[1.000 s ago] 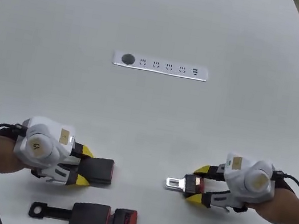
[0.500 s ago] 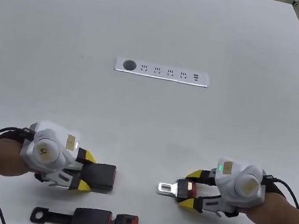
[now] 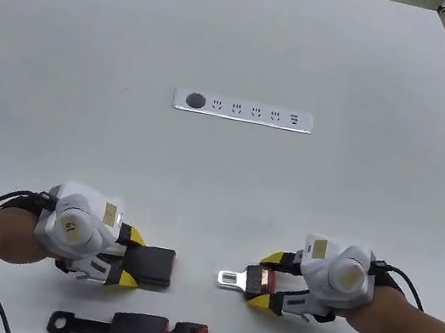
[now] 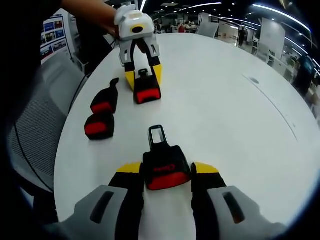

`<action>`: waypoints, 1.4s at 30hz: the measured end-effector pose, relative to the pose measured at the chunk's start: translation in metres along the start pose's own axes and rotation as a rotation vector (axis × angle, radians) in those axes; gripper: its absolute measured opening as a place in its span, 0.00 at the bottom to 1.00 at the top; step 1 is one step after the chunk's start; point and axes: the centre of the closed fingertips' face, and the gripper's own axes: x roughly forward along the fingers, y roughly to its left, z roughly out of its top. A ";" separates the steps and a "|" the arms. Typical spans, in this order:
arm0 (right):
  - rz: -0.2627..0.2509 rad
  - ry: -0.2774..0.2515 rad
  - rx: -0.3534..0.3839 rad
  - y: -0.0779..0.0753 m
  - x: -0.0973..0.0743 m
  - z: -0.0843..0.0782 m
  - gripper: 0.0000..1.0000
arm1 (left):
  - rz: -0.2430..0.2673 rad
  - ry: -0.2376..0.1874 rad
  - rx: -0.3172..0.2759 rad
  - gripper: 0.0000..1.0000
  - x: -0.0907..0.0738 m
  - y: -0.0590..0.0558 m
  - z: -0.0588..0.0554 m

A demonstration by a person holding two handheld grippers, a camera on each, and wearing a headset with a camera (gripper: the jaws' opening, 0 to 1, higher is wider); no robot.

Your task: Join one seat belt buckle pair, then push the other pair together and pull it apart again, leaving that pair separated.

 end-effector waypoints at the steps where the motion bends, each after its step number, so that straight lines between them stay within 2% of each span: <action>1: 0.002 -0.005 -0.001 0.000 0.002 0.002 0.35 | 0.000 0.000 -0.001 0.33 0.000 0.000 0.000; 10: 0.015 -0.038 -0.008 0.000 0.010 0.014 0.35 | 0.000 -0.003 -0.004 0.33 0.000 0.001 -0.001; 22: 0.015 -0.074 -0.005 0.008 0.028 0.033 0.35 | 0.002 0.000 -0.009 0.33 0.001 0.002 -0.001; 26: 0.018 -0.086 -0.002 0.006 0.033 0.037 0.35 | 0.003 0.002 -0.011 0.33 0.001 0.002 -0.001; 33: 0.025 -0.120 0.019 0.014 0.043 0.050 0.35 | 0.008 0.002 -0.016 0.33 0.002 0.002 -0.001; 35: 0.022 -0.115 -0.003 0.016 0.045 0.052 0.35 | 0.009 0.002 -0.018 0.33 0.002 0.001 0.000; 42: 0.029 -0.127 -0.001 0.022 0.048 0.058 0.35 | 0.007 0.011 -0.012 0.33 0.002 0.001 0.000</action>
